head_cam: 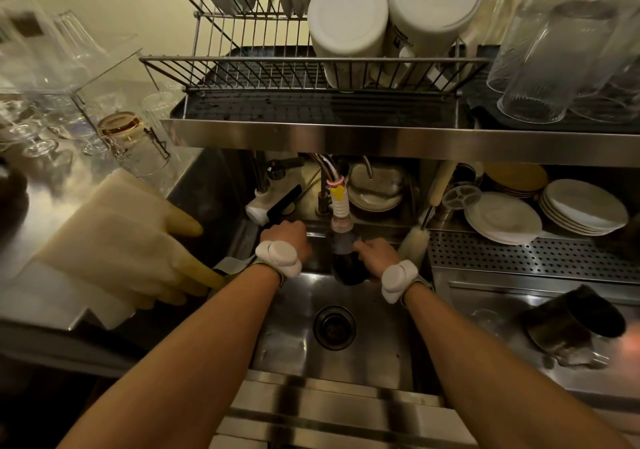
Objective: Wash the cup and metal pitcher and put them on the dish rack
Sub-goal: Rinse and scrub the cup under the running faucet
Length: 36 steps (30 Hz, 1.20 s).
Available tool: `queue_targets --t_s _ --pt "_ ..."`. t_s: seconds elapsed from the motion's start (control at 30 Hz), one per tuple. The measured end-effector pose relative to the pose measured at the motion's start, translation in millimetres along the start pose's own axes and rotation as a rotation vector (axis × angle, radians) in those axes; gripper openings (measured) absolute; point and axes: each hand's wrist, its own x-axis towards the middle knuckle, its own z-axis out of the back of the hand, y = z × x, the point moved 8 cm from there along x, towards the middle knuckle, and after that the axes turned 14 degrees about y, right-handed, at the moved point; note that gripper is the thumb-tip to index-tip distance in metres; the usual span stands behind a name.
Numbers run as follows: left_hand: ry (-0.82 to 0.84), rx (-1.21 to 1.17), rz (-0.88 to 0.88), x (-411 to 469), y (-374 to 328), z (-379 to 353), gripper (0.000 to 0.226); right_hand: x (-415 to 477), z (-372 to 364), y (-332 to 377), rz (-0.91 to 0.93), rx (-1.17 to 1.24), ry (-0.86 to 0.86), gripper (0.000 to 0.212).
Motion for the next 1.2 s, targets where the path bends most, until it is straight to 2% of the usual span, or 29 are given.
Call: queue_targets --t_s 0.1,0.23,0.33,0.43,0.5,0.63,0.9,0.97,1.2 --pt "-0.004 -0.003 -0.006 -1.3 -0.4 0.4 0.026 -3.3 5.8 1.3 -0.010 -0.037 -0.053 0.047" --pt "0.018 0.005 -0.009 -2.5 -4.8 0.7 0.025 -4.8 -0.1 1.3 -0.017 -0.058 -0.014 0.044" --pt "0.016 0.014 -0.009 -1.0 -5.5 1.0 0.027 -5.9 4.6 1.8 -0.028 -0.067 -0.056 0.045" --pt "0.022 0.010 -0.018 1.6 -4.7 -0.6 0.026 -6.2 2.3 5.8 -0.015 -0.048 -0.010 0.042" --pt "0.026 0.005 -0.013 3.1 -3.3 -1.6 0.026 -7.1 5.8 7.4 -0.010 -0.021 -0.040 0.043" --pt "0.036 0.005 -0.009 4.2 -3.2 -3.4 0.027 -3.9 2.2 12.5 0.001 -0.092 0.018 0.042" --pt "0.016 -0.010 -0.013 4.0 -2.8 0.3 0.024 -9.5 4.3 19.1 0.017 -0.535 0.050 0.036" --pt "0.015 -0.004 -0.007 3.0 -2.1 -0.2 0.025 -12.4 6.7 21.6 0.032 -0.616 0.027 0.030" --pt "0.024 -0.003 -0.004 2.2 -1.1 -2.9 0.026 -18.3 8.9 30.5 0.041 -0.828 -0.034 0.032"
